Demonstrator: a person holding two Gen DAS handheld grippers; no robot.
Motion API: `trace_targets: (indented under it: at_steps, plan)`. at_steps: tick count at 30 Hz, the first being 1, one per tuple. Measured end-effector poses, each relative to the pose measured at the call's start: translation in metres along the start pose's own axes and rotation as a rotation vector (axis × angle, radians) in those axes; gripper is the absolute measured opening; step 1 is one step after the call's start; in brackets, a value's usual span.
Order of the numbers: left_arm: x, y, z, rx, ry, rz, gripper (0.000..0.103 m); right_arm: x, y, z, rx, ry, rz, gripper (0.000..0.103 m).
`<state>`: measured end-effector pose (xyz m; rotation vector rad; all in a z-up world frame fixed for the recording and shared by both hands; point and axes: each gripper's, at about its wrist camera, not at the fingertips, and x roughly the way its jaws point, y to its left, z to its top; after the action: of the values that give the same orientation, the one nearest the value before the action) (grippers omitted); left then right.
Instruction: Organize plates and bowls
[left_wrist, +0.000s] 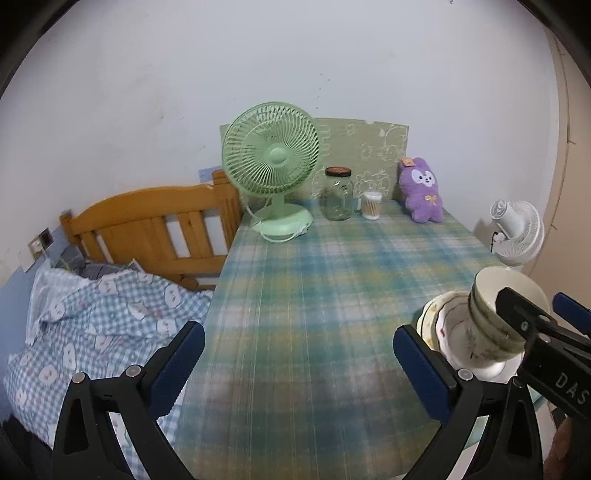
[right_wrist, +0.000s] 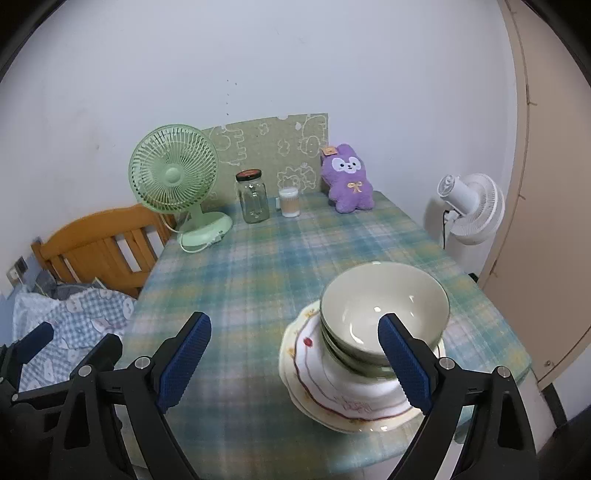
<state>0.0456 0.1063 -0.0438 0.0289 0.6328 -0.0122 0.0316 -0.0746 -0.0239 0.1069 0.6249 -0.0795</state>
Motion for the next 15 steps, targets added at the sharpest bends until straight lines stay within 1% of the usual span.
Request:
trace_targets:
  at_steps: [8,11,15]
  plan:
    - [-0.013,-0.003,-0.036,-0.029,-0.031,-0.002,0.103,-0.008,-0.011,-0.033,-0.02,-0.008,-0.012,0.094]
    - [-0.016,0.001,-0.043,-0.048,-0.038,-0.004,0.103,-0.01,-0.01,-0.045,-0.064,-0.019,-0.021,0.094]
    - [-0.023,-0.001,-0.045,-0.039,-0.054,0.003,0.103,-0.011,-0.012,-0.055,-0.06,-0.017,0.0,0.094]
